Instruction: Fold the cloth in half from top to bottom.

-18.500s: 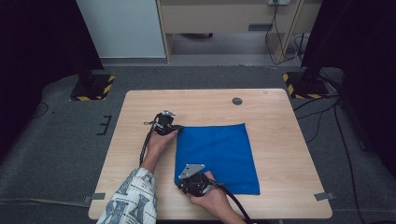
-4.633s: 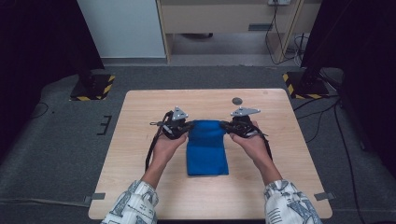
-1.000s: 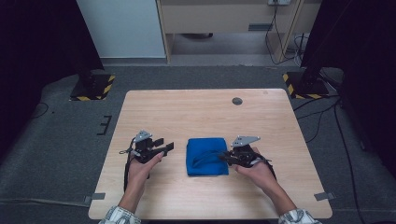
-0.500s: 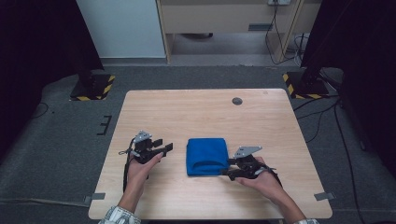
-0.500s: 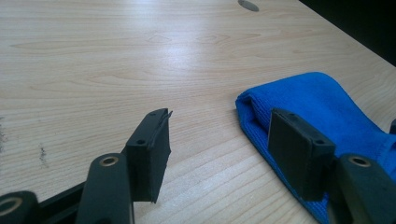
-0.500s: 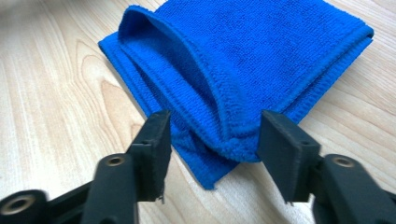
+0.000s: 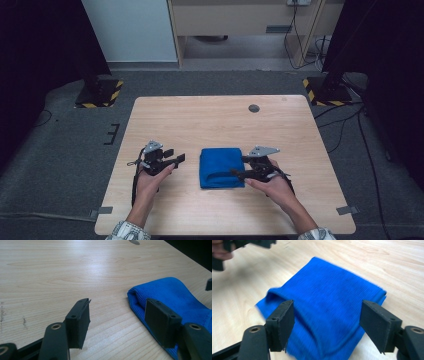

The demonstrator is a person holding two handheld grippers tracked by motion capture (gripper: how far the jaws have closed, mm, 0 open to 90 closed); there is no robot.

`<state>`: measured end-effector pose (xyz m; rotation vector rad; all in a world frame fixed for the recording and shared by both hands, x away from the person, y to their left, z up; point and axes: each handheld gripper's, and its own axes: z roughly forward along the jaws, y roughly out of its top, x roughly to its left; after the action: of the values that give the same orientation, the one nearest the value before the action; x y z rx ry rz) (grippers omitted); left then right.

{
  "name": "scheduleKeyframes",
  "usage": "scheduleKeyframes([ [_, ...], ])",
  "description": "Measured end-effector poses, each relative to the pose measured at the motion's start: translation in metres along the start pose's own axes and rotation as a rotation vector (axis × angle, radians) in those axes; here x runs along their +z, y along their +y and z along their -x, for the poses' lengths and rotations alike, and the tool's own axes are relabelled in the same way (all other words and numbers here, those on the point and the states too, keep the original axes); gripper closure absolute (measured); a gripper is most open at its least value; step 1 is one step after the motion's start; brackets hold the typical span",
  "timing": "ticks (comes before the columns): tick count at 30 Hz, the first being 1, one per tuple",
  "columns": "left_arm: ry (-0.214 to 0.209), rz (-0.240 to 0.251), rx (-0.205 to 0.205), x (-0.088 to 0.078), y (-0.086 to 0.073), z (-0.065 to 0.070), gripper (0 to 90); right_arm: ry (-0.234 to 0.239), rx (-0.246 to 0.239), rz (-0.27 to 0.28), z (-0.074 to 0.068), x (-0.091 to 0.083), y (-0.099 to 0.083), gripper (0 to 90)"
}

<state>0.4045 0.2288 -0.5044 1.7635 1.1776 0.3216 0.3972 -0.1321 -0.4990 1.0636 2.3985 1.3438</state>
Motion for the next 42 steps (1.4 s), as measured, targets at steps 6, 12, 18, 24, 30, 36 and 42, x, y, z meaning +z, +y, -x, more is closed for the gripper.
scheduleKeyframes([
  [6,0.012,-0.005,0.014,0.000,0.000,-0.001,36.1,-0.090,0.039,-0.020,-0.002,0.024,0.008,25.2],
  [12,0.020,-0.001,0.008,-0.002,0.000,-0.004,35.5,-0.077,-0.027,-0.102,-0.014,0.038,0.003,23.7],
  [18,0.042,-0.003,0.028,-0.002,0.000,-0.002,31.9,-0.085,-0.097,-0.121,-0.019,0.033,-0.004,16.0],
  [24,0.077,-0.017,0.049,-0.001,0.000,-0.002,21.4,-0.149,-0.033,-0.023,-0.001,0.016,0.004,9.2],
  [30,0.108,-0.030,0.082,-0.001,0.000,-0.001,13.2,-0.190,0.018,0.035,0.018,-0.002,0.010,8.4],
  [36,0.119,-0.047,0.096,0.000,0.000,-0.001,10.4,-0.228,0.060,0.051,0.041,-0.018,0.007,8.4],
  [42,0.121,-0.076,0.115,0.003,-0.002,0.001,8.1,-0.253,0.101,0.043,0.057,-0.030,-0.003,8.0],
])
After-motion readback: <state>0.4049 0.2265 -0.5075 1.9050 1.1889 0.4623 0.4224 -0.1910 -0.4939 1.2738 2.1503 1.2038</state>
